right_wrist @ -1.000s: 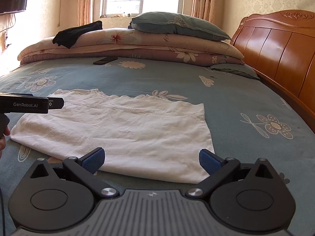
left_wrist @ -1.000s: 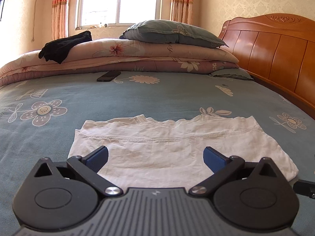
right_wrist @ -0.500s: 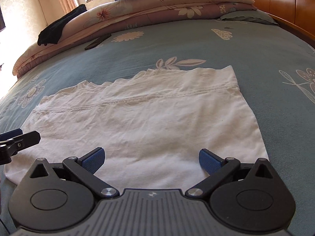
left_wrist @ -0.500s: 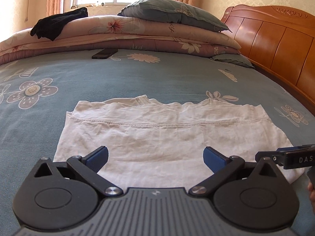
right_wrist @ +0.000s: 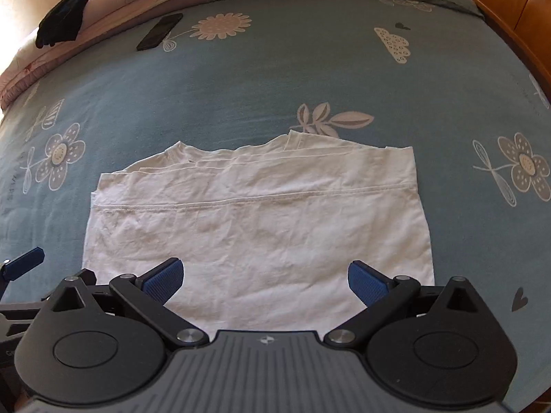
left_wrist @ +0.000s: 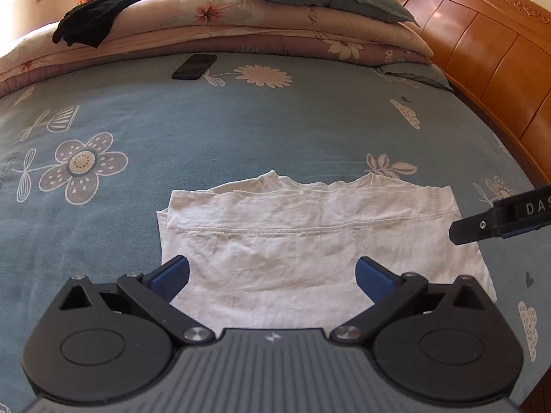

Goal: Fold clothes

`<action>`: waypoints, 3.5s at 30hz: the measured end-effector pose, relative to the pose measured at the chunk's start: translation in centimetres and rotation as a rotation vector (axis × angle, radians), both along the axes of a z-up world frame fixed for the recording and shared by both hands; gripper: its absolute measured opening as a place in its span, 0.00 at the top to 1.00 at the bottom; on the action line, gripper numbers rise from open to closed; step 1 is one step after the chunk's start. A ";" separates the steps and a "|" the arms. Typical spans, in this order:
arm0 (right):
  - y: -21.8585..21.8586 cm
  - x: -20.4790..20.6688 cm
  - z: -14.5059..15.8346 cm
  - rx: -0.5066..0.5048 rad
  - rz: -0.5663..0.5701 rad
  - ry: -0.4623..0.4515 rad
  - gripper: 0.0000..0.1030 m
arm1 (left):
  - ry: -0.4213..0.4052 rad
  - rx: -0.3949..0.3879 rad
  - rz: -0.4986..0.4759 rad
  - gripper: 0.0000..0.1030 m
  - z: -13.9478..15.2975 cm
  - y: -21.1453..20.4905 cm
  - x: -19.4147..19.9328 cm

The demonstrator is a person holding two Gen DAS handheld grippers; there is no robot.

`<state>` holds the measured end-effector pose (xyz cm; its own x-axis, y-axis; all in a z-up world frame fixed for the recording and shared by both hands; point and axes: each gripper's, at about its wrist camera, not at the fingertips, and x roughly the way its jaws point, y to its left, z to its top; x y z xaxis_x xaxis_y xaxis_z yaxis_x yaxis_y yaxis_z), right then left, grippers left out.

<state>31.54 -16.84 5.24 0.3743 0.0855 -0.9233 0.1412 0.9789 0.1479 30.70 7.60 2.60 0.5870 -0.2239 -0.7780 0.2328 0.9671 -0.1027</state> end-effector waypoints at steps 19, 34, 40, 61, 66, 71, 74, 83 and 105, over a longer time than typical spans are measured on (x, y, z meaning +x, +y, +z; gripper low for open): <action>-5.2 -2.6 -6.2 -0.033 -0.127 -0.083 0.05 | 0.029 0.101 -0.257 0.01 -5.6 -3.1 1.9; -12.0 1.9 -13.5 0.065 -0.073 -0.128 0.01 | 0.143 0.095 -0.041 0.01 -10.3 -9.5 4.6; -11.1 1.1 -14.5 -0.002 0.015 -0.142 0.00 | 0.198 0.020 0.036 0.01 -11.6 -8.7 5.0; -9.3 4.7 -14.4 -0.060 -0.046 -0.140 0.00 | 0.157 0.067 0.006 0.01 -11.9 -4.8 9.5; -9.8 5.0 -12.9 -0.092 -0.046 -0.197 0.00 | 0.061 0.060 -0.011 0.01 -10.0 -4.2 10.2; -10.7 7.6 -12.5 -0.091 -0.069 -0.223 0.00 | 0.058 0.039 0.022 0.01 -9.9 -3.1 12.3; -10.6 9.2 -13.0 -0.090 -0.061 -0.222 0.00 | 0.106 0.037 0.059 0.01 -11.3 -2.0 12.9; -9.7 9.2 -12.8 -0.094 -0.057 -0.203 0.00 | 0.061 0.037 0.203 0.08 -9.3 2.1 10.6; -4.6 8.8 -12.3 -0.050 0.037 -0.185 0.00 | 0.158 -0.084 0.262 0.82 -9.6 7.3 6.8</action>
<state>40.38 -21.43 -7.03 0.5354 0.0575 -0.8426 0.0803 0.9897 0.1186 37.52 14.90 -7.03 0.5064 -0.1487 -0.8494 -0.0485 0.9786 -0.2002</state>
